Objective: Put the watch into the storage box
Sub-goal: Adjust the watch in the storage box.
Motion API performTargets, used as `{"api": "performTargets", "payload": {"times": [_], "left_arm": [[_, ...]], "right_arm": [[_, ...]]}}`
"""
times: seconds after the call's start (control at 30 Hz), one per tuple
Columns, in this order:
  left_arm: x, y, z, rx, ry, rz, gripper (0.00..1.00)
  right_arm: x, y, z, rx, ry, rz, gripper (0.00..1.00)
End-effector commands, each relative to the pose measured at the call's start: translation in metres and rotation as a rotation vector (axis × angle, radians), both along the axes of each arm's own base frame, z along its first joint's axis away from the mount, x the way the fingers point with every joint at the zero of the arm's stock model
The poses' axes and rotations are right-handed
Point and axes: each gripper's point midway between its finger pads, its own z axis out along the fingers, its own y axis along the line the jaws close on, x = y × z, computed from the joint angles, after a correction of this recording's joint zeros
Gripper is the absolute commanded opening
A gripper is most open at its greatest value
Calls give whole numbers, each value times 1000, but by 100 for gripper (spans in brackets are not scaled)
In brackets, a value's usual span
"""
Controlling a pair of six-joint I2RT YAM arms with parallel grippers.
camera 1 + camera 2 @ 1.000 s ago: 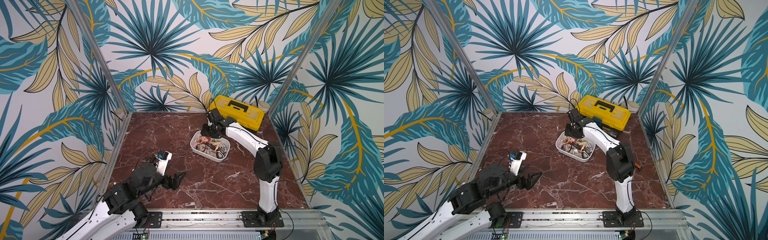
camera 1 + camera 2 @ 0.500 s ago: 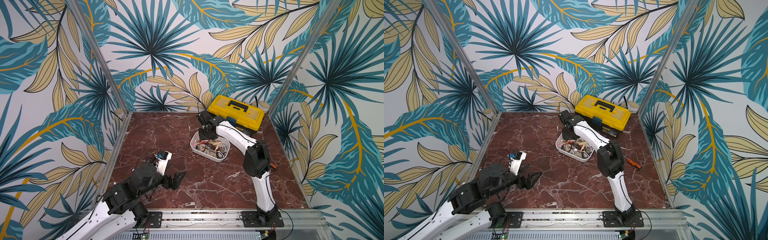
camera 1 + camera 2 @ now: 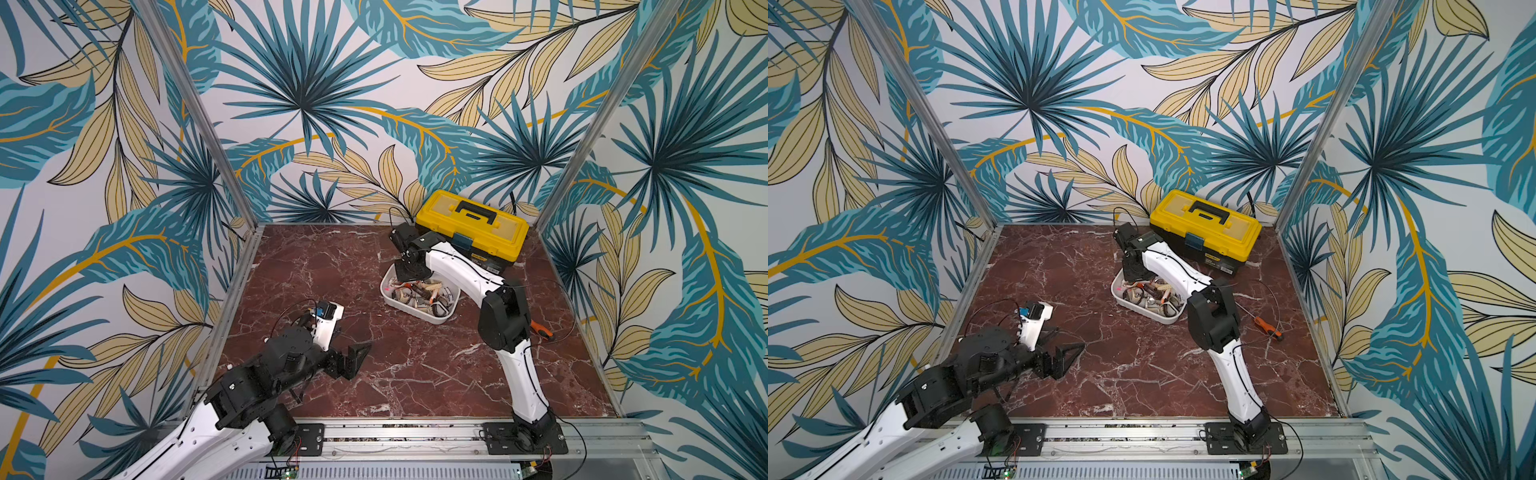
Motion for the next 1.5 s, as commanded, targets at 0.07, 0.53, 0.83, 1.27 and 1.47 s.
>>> {"api": "performTargets", "payload": {"times": [0.07,0.53,0.83,1.27,1.47], "left_arm": [[2,-1,-8,21,7,3,100],[3,1,-10,31,8,13,100],[4,1,-10,32,8,16,100],[2,0,-9,26,9,8,100],[3,0,-9,23,8,7,100]], "right_arm": [[-3,-6,-10,-61,22,9,39],[13,-4,-25,-95,-4,-12,17],[4,-7,6,-14,-36,-55,0],[1,-13,17,254,53,-187,0],[6,-24,2,357,124,-297,0]]}}
